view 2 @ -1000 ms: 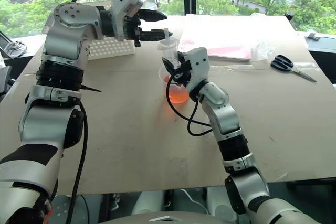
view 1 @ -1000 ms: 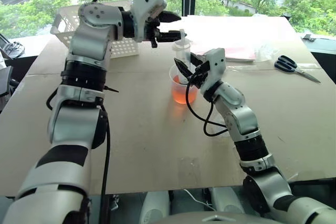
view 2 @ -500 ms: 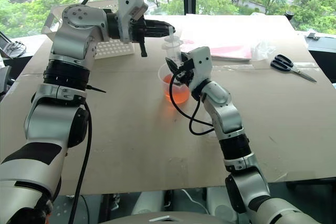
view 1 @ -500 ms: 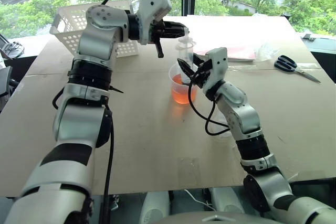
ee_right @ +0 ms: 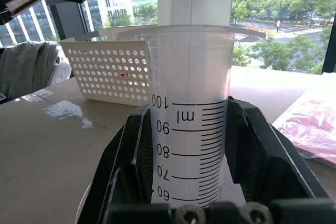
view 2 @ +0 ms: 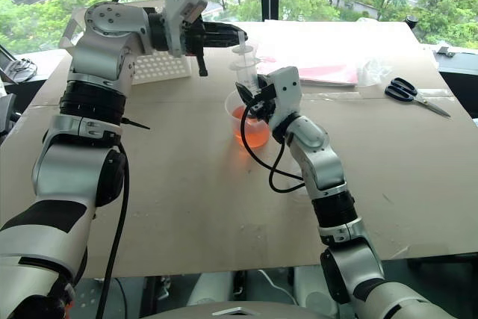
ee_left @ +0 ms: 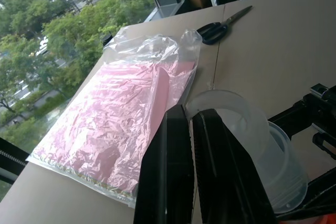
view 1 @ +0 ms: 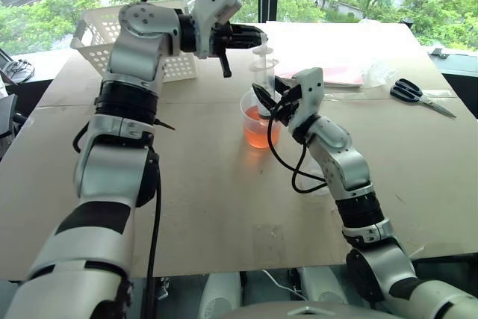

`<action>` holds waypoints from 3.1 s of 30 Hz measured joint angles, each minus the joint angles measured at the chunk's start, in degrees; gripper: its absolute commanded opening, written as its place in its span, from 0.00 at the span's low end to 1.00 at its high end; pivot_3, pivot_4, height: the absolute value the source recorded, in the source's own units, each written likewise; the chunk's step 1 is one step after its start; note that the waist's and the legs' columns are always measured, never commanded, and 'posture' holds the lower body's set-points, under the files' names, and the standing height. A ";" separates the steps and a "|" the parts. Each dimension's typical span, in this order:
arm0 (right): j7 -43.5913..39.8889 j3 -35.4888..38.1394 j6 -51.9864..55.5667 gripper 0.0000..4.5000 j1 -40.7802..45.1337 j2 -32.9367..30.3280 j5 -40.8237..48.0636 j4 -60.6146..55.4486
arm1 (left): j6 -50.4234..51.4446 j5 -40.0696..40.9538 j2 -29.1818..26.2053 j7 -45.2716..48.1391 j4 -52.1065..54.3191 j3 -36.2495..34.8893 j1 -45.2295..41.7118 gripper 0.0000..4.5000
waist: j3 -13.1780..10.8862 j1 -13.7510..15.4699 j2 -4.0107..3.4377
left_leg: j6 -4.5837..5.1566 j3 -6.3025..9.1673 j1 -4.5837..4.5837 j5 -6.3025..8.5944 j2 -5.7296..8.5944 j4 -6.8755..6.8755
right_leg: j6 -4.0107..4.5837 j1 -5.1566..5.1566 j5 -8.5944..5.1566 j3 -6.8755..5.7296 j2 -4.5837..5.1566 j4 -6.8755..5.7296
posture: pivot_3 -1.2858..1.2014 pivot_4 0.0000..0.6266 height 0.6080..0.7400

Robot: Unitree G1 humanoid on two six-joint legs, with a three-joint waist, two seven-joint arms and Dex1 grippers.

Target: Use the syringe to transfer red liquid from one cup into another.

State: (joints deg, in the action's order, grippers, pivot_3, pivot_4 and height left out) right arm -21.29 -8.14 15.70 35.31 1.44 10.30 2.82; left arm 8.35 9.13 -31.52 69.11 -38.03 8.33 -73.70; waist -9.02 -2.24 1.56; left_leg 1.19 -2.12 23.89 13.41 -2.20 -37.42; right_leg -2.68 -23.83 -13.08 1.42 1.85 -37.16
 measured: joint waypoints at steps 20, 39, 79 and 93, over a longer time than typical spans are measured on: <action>-4.71 2.78 4.72 0.32 5.31 0.03 8.51 -2.44 | 25.38 12.88 -7.51 -5.50 25.97 -14.02 12.57 0.79 | -0.03 0.04 -0.01 | -0.01 0.31 0.03 0.00 -0.04 -0.02 | 0.00 -0.16 0.00 0.02 0.05 -0.31 | 0.52 0.24 1.00; -6.19 9.27 3.32 0.32 11.57 -1.90 11.81 3.95 | 43.46 28.26 -6.11 -24.72 50.99 -26.29 32.62 0.79 | -0.04 0.04 0.01 | -0.04 0.32 -0.06 -0.02 0.00 -0.05 | 0.01 -0.16 0.00 0.06 0.08 -0.45 | 0.52 0.24 1.00; -5.98 16.42 10.45 0.32 -33.85 -25.43 30.12 -41.97 | 22.19 18.82 8.48 -9.77 32.23 1.19 9.25 0.79 | -0.05 1.56 0.01 | -0.02 0.04 -0.04 -0.02 0.06 -0.04 | -0.01 0.12 -0.02 0.05 -0.03 0.13 | 0.52 0.24 1.00; -5.29 14.55 8.45 0.32 -34.95 -24.57 27.38 -42.08 | 16.90 14.67 13.42 -5.27 26.10 2.91 6.61 0.00 | -0.05 1.46 0.01 | -0.01 0.06 -0.04 -0.02 0.04 -0.04 | -0.01 0.12 -0.02 0.05 -0.06 0.16 | 0.52 0.24 1.00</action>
State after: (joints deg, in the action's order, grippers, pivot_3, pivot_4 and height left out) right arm -26.58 6.41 24.15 0.36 -23.13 37.67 -39.26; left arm 25.25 23.80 -18.10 63.84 -11.93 11.23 -67.09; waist -9.07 -0.78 1.57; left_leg 1.18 -2.06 23.84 13.39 -2.16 -37.46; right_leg -2.69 -23.71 -13.10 1.47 1.79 -37.01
